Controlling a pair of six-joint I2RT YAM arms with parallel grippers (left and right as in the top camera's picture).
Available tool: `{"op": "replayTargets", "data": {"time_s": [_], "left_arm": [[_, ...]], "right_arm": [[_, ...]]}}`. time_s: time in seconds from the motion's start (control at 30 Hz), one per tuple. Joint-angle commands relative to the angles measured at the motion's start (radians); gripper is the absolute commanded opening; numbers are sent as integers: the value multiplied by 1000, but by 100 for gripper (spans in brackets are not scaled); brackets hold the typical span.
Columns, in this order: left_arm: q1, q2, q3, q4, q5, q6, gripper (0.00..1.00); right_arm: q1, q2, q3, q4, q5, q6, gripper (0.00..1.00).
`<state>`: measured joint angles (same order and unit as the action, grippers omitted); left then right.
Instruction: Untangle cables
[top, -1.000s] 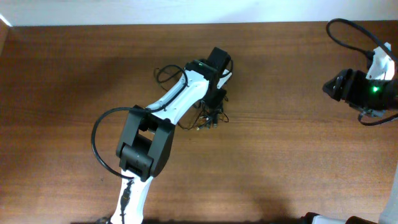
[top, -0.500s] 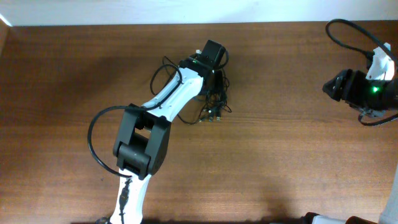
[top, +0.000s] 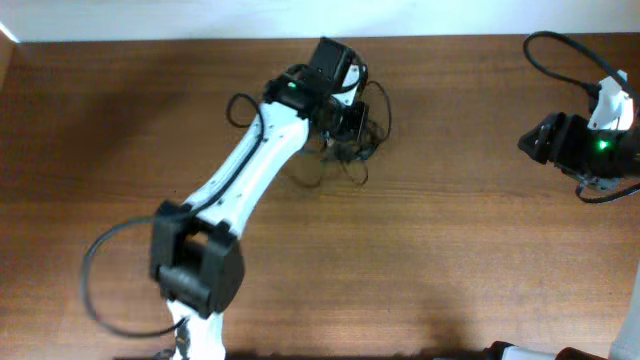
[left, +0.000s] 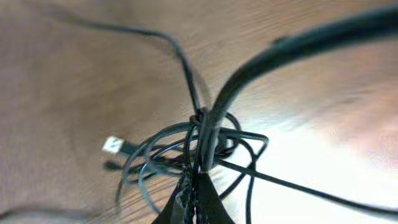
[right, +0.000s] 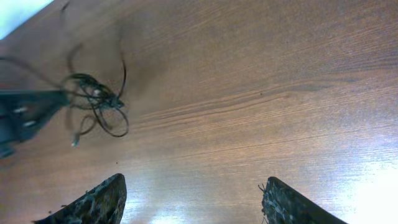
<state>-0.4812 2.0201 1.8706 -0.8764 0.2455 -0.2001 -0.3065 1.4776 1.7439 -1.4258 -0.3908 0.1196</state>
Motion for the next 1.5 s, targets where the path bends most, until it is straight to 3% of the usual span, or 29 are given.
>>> {"op": "replayTargets", "data": {"time_s": [0.0, 0.17, 0.3, 0.4, 0.6, 0.67, 0.7, 0.73, 0.77, 0.83, 0.93, 1.07, 1.1, 1.17, 1.2, 1.3, 1.37, 1.4, 1.47], "left_arm": [[3, -116, 24, -76, 118, 97, 0], [56, -183, 27, -85, 178, 56, 0], [124, -183, 27, -79, 477, 55, 0], [186, -183, 27, -79, 706, 55, 0], [238, -183, 27, -65, 850, -39, 0], [238, -184, 27, -52, 921, -39, 0], [237, -183, 27, -53, 946, -39, 0], [238, -183, 27, -52, 972, -40, 0], [248, -184, 27, -52, 974, -39, 0], [309, -184, 27, -49, 943, -39, 0], [428, -184, 27, -49, 801, -39, 0], [539, -184, 27, -49, 726, -38, 0], [559, -184, 27, -50, 726, -38, 0], [540, -184, 27, -50, 726, -38, 0], [523, -184, 27, -48, 725, -45, 0], [518, -184, 27, -24, 671, -312, 0], [518, -184, 27, -15, 593, -598, 0], [515, -184, 27, -24, 542, -801, 0], [514, -184, 27, -26, 543, -987, 0]], "right_arm": [[18, 5, 6, 2, -46, -12, 72], [200, 76, 6, 39, -154, -11, 72], [328, 177, 6, 68, -209, -11, 72], [402, 215, 6, 189, -324, -7, 72], [516, 281, 6, 420, -338, 183, 70], [518, 309, 6, 493, -309, 266, 57], [518, 317, 6, 506, -254, 310, 47], [518, 324, 6, 494, -159, 327, 31], [518, 324, 6, 468, -83, 327, 18], [515, 324, 6, 408, 49, 327, 9], [515, 324, 6, 304, 281, 327, 7], [507, 324, 6, 193, 461, 326, 7], [494, 324, 6, 182, 446, 324, 5], [492, 324, 6, 234, 137, 143, 9], [504, 324, 6, 281, -65, 76, 27], [571, 324, 6, 394, -210, 100, 54], [639, 324, 6, 480, -204, 187, 58], [686, 324, 6, 549, -200, 212, 59], [748, 324, 6, 651, -194, 214, 63]]}}
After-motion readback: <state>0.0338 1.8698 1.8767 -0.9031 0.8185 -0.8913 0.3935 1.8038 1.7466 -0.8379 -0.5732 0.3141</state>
